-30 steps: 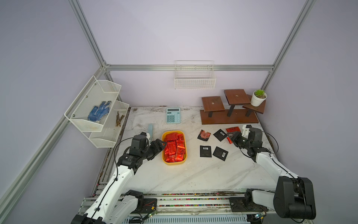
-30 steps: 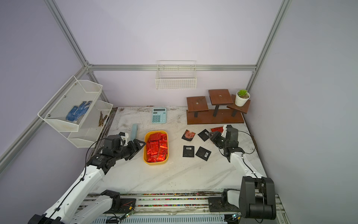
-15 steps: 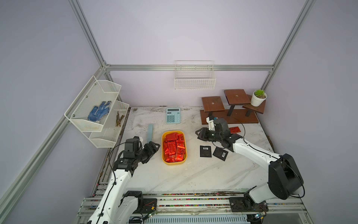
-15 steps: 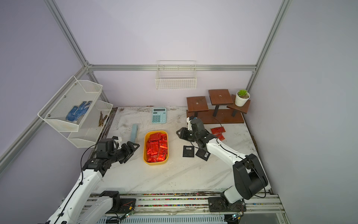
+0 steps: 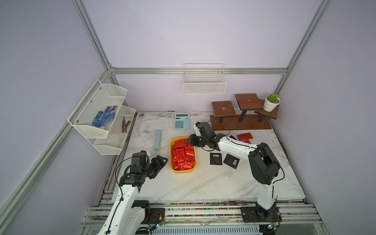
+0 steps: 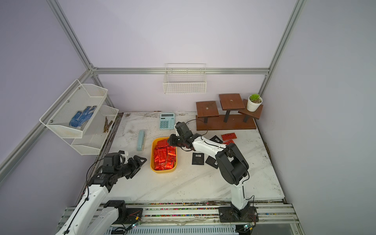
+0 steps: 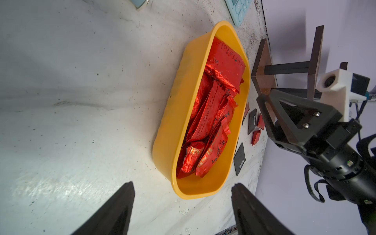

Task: Take the tea bags out of the storage box
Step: Pick up the tea bag from the storage box.

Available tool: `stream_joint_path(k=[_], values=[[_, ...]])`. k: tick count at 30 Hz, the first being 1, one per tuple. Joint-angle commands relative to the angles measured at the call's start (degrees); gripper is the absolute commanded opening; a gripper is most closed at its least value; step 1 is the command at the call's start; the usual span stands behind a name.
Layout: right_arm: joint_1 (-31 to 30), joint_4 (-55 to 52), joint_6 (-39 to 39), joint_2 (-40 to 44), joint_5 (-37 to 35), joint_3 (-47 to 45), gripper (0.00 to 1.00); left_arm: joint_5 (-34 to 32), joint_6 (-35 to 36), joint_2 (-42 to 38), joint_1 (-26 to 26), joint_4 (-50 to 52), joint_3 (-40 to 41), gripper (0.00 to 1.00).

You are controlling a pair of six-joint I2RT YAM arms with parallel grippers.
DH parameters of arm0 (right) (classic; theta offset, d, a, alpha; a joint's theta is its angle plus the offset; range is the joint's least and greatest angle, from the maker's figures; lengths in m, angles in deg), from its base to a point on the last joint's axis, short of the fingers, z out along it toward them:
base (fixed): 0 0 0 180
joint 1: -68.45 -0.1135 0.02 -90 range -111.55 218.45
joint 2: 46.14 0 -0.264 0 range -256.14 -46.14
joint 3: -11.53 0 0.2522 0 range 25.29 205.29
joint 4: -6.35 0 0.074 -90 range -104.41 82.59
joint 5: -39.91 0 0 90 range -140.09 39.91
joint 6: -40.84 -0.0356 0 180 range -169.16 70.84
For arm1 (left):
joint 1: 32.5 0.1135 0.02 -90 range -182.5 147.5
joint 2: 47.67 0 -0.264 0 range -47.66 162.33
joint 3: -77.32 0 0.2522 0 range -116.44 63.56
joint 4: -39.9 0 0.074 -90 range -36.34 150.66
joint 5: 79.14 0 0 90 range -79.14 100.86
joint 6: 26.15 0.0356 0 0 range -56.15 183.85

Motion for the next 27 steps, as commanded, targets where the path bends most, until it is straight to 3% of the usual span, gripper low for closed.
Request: stream_joint_path(k=[1,18,21,27], values=[[-0.09,-2.17,0.77,-2.20,-1.60,3.28,0.40,1.13,-0.73,-1.08,0.46,-1.34,0.24,0.78],[-1.99,-2.88,-1.01,-10.64,-0.62,10.47,0.37,2.19,0.41,-1.76,0.72,-0.08,1.12,0.79],[-2.04,-1.07,-2.34,-11.09,0.59,10.27,0.29,2.17,0.50,-2.10,0.80,0.44,1.12,0.79],[-1.96,2.03,-4.59,-9.55,2.93,8.55,0.02,2.10,0.53,-2.82,0.95,1.58,0.58,0.79]])
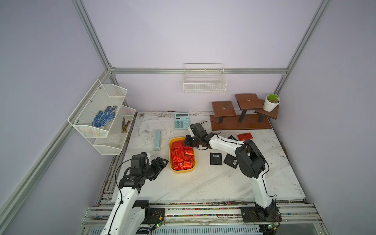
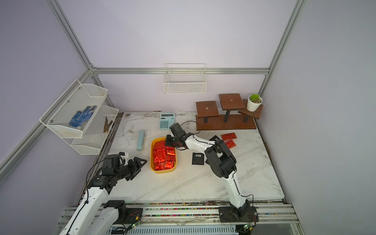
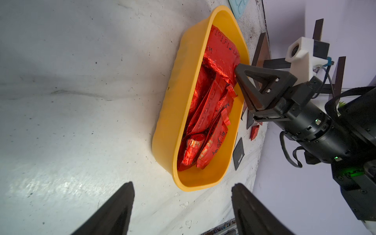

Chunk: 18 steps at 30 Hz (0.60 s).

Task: Take the tea bags out of the storage box
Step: Pick up the tea bag from the storage box.

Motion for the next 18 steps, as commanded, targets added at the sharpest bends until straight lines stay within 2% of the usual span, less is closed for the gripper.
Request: stream_joint_path(k=[1,9,18], values=[[-0.21,3.68,-1.48,1.73,1.68,-1.37,0.00,0.49,0.31,-0.96,0.58,0.29,-0.34,0.79],[2.90,9.58,-4.18,11.42,5.00,-10.07,0.00,2.14,-0.13,0.06,0.56,-1.57,-1.36,0.79],[11.85,18.36,-7.75,25.12,10.31,-24.02,0.00,3.24,-0.91,1.09,0.58,-2.64,-2.29,0.78]])
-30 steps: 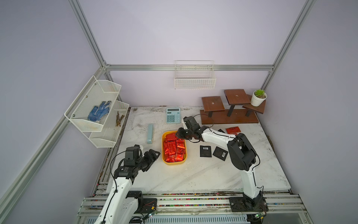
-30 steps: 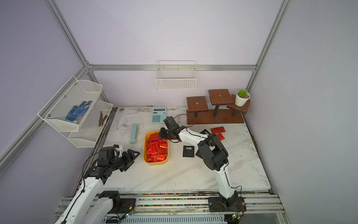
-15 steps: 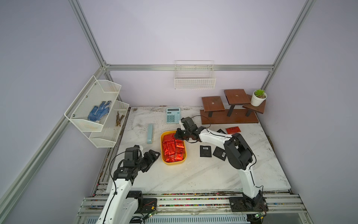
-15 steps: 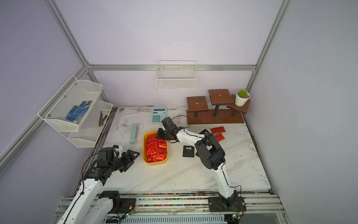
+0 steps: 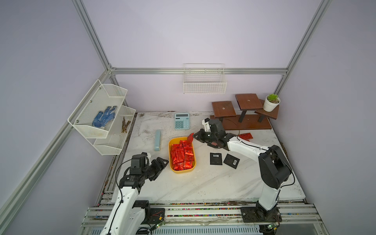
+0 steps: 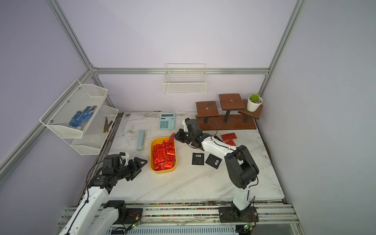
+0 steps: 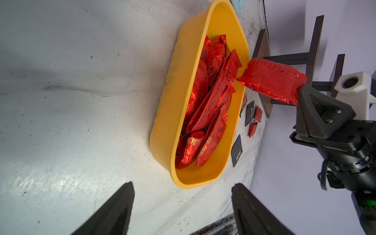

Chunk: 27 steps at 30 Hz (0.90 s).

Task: Take the tea bags out of the storage box
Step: Pick up the tea bag from the storage box, then place the tea bag at the center of the board.

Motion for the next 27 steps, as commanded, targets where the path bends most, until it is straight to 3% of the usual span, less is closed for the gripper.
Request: stream_joint_path(k=[1,10,19,27], values=[[3.80,6.55,-2.89,4.46,3.66,-5.17,0.00,1.74,-0.79,0.18,0.29,-2.42,-2.25,0.78],[17.33,8.71,-3.65,16.40,6.65,-17.45,0.00,2.52,-1.14,0.16,0.21,-2.96,-2.16,0.78],[34.99,8.71,-4.79,25.29,10.35,-28.50,0.00,3.92,-1.23,2.44,0.10,-5.50,-2.25,0.78],[51.92,18.37,-10.62,25.92,15.11,-35.29,0.00,5.70,-0.66,4.46,0.02,-7.08,-2.51,0.78]])
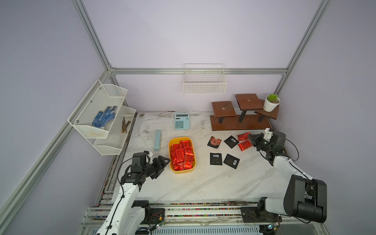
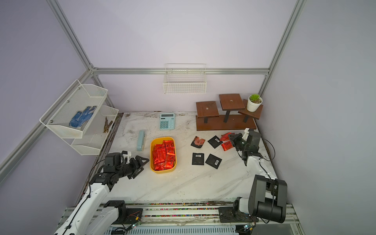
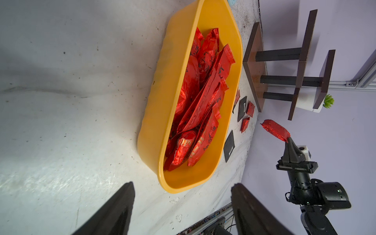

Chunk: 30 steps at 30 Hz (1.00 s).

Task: Take the tea bags out of the storage box
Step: Place the tea bag at the center of the board.

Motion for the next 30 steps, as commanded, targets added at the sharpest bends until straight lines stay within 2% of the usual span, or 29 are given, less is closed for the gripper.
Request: stream_joint_path(k=[1,7,13,18,30], values=[[4.88,10.01,-4.67,-0.64,3.63,-2.57,0.00,2.22,0.41,0.58,0.04,-2.48,-2.65,0.78],[11.87,25.50,-10.08,-6.32,3.66,-6.11,0.00,3.13,0.93,1.37,0.01,-2.90,-2.64,0.78],[16.36,37.70,-12.81,-13.27,1.87,-8.61,0.00,3.74,0.76,1.87,0.03,-3.40,-2.67,0.78],[18.09,46.82,-13.88,-19.72,1.14,-10.37,0.00,3.72,0.68,2.09,0.01,-3.67,-2.78,0.78],[18.34,56.68,-16.85,-35.67,-1.02,-6.78,0.00,4.12,0.17,2.42,-0.08,-3.67,-2.50,0.77]])
